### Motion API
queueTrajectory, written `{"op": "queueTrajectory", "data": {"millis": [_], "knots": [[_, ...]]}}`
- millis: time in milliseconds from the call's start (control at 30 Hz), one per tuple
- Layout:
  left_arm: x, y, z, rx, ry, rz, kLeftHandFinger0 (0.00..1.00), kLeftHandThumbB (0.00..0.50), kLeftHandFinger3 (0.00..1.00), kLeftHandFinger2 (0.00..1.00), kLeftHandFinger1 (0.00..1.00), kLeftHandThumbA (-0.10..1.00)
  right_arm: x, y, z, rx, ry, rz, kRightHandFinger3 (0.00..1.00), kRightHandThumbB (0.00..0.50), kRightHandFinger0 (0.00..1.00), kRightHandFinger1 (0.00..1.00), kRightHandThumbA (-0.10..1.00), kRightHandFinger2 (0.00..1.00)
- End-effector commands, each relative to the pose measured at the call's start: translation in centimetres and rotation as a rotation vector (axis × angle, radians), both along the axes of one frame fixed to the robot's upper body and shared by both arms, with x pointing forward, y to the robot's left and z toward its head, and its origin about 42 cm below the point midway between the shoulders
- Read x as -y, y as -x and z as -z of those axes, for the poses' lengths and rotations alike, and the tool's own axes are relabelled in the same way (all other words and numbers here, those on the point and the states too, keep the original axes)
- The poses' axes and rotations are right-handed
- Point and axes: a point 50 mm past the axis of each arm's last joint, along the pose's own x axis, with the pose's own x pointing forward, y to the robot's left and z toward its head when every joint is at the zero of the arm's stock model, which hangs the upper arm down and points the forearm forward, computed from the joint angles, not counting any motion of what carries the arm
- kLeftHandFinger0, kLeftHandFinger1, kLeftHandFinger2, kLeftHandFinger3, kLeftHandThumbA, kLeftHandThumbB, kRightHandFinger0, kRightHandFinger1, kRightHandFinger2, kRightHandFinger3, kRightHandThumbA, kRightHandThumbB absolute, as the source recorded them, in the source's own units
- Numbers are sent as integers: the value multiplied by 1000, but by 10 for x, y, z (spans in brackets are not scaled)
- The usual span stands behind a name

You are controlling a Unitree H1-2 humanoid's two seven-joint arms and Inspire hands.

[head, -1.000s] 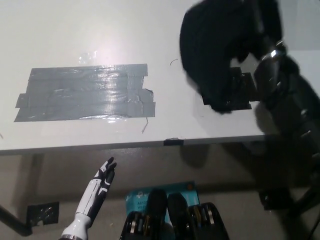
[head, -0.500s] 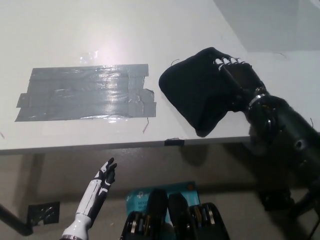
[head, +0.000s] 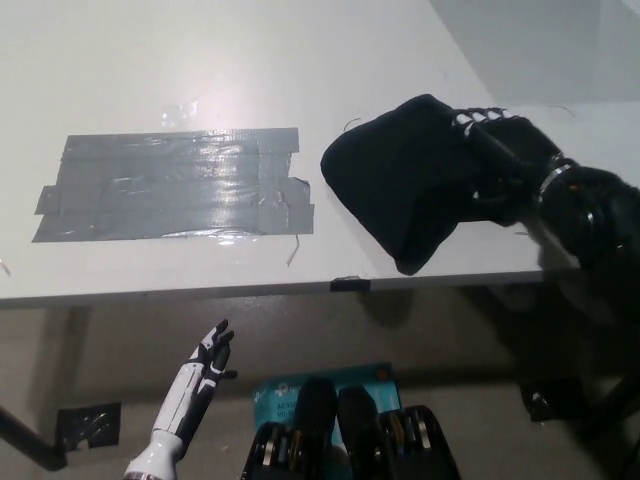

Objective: A person hands a black t-shirt to the robot and rhe robot picks it up with its right hand and places it on the black spot on the desk infron tof it

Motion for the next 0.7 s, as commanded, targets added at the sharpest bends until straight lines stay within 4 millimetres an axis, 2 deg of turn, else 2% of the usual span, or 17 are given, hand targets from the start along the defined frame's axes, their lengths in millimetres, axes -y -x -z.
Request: {"op": "queueTrajectory", "data": {"millis": [0, 167, 267, 300, 433, 533, 567, 600, 667], "knots": [[-3, -31, -38, 117, -13, 53, 768, 493, 1000, 1000, 1000, 1000, 47, 100, -318, -379, -115, -266, 1000, 500, 1000, 1000, 508, 1000], [-2, -36, -41, 125, -11, 54, 752, 500, 1000, 1000, 1000, 1000, 65, 111, -338, -385, -171, -307, 1000, 500, 1000, 1000, 458, 1000], [-1, -38, -43, 124, -12, 58, 755, 500, 1000, 1000, 1000, 1000, 73, 118, -338, -378, -180, -353, 1000, 480, 1000, 1000, 364, 1000], [-1, -38, -43, 123, -16, 60, 758, 494, 1000, 1000, 1000, 1000, 75, 121, -336, -393, -175, -337, 1000, 496, 1000, 1000, 366, 1000], [-2, -38, -43, 127, -22, 61, 758, 500, 1000, 1000, 1000, 1000, 72, 131, -328, -394, -67, -285, 1000, 500, 1000, 1000, 548, 1000], [-1, -38, -44, 126, -16, 56, 756, 500, 1000, 1000, 1000, 1000, 68, 146, -324, -384, -37, -332, 1000, 500, 1000, 1000, 568, 1000], [-1, -38, -44, 126, -14, 52, 758, 500, 1000, 1000, 1000, 1000, 68, 152, -324, -373, -51, -363, 1000, 500, 1000, 1000, 634, 1000], [-1, -39, -44, 127, -13, 52, 758, 500, 1000, 1000, 1000, 1000, 68, 155, -324, -368, -59, -376, 1000, 500, 1000, 1000, 634, 1000], [-1, -40, -44, 128, -14, 53, 772, 500, 1000, 1000, 1000, 1000, 71, 168, -325, -342, -87, -418, 1000, 500, 1000, 1000, 812, 1000]]}}
